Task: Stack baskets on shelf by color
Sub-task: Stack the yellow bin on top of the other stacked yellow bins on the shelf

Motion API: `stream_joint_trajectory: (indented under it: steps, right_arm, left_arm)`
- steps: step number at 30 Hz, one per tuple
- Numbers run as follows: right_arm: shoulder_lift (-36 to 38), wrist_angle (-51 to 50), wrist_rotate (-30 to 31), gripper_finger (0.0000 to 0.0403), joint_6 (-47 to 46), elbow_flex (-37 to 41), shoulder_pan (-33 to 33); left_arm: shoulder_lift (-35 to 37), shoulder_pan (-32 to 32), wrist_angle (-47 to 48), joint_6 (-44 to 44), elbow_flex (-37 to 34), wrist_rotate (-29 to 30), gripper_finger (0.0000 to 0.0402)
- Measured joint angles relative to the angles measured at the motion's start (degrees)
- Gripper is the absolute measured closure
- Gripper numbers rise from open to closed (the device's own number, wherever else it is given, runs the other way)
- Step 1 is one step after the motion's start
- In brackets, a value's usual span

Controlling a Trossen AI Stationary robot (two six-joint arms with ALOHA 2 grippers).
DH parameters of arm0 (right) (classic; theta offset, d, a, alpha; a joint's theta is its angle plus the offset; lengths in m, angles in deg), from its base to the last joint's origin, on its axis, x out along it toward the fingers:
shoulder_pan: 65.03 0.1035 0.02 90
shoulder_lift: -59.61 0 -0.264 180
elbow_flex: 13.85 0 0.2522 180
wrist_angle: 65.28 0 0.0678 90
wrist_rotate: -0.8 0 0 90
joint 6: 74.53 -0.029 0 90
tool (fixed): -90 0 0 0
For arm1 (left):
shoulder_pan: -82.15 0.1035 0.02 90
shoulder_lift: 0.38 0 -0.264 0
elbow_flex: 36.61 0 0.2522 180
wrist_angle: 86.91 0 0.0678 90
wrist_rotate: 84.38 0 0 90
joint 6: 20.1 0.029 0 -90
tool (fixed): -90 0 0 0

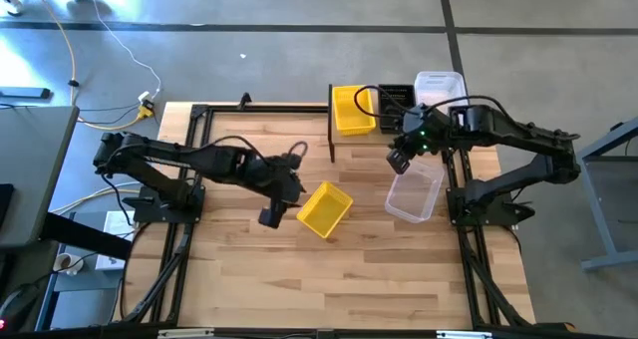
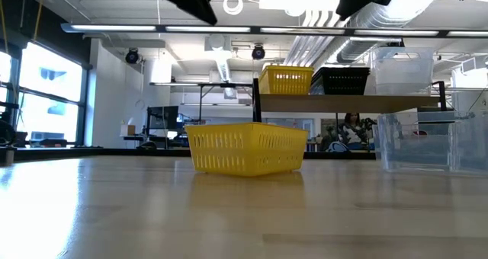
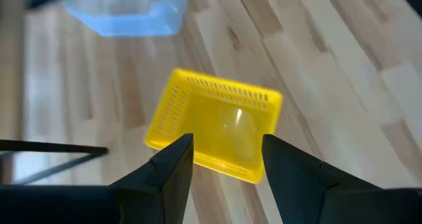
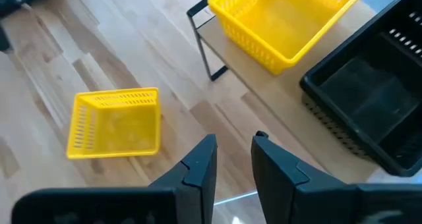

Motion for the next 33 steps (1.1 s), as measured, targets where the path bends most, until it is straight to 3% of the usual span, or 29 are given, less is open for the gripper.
stream_joint_trajectory:
  steps: [23, 33]
  right_arm:
    - [0.0, 0.2, 0.8, 0.032, 1.4, 0.0, 2.0]
    - [0.0, 0.1, 0.8, 0.032, 2.3, 0.0, 2.0]
  left_arm:
    - [-21.1, -2.9, -4.0, 5.1, 0.0, -2.8, 0.0232]
    - [-26.2, -2.9, -4.0, 5.5, 0.0, -2.4, 0.0232]
